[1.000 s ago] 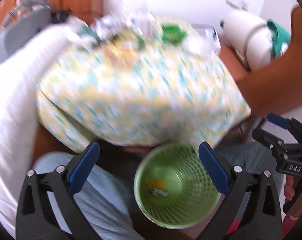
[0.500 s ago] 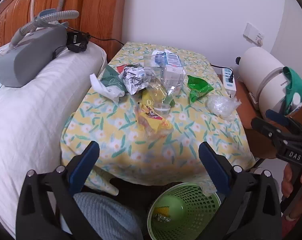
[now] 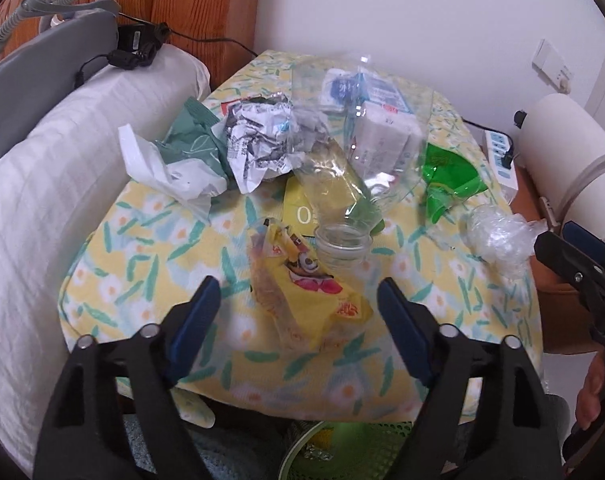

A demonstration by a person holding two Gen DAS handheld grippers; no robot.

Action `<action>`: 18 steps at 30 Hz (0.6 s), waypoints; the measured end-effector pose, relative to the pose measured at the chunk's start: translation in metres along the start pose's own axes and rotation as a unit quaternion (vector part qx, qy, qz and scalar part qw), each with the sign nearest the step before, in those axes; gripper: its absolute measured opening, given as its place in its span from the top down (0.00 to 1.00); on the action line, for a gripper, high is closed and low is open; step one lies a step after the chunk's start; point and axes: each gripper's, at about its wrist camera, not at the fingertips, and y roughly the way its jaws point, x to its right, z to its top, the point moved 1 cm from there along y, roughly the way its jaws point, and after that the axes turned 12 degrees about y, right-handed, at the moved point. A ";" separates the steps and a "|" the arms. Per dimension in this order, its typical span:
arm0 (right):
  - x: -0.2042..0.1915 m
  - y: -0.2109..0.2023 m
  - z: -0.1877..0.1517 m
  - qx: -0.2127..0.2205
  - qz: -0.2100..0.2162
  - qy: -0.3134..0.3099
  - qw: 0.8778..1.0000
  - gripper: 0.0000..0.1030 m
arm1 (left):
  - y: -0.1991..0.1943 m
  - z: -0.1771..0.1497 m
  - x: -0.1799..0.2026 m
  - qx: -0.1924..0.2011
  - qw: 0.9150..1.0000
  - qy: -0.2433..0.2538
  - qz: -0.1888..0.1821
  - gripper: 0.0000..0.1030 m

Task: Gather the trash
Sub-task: 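Grasp the yellow snack bag with the left tool while the right tool grasps the clear plastic bag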

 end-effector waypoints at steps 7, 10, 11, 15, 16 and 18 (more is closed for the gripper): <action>0.008 0.015 -0.001 -0.017 0.006 0.000 1.000 0.12 | 0.003 0.000 -0.002 -0.003 1.000 -0.008 0.000 0.61; 0.008 0.024 0.001 -0.031 0.021 0.000 0.999 0.12 | 0.002 0.001 -0.007 -0.003 1.000 -0.014 -0.005 0.68; 0.007 0.027 0.002 -0.034 0.022 -0.001 0.999 0.12 | 0.001 0.001 -0.008 -0.001 1.000 -0.015 -0.005 0.68; 0.003 0.043 0.003 -0.057 0.011 -0.013 0.998 0.38 | -0.004 0.001 -0.009 0.008 1.000 -0.009 0.002 0.70; 0.003 0.050 0.002 -0.070 0.008 -0.012 0.997 0.51 | -0.006 0.001 -0.009 0.010 1.000 -0.008 0.003 0.70; 0.004 0.053 0.001 -0.077 0.010 -0.007 0.997 0.60 | -0.010 0.002 -0.009 0.015 1.000 -0.007 0.006 0.70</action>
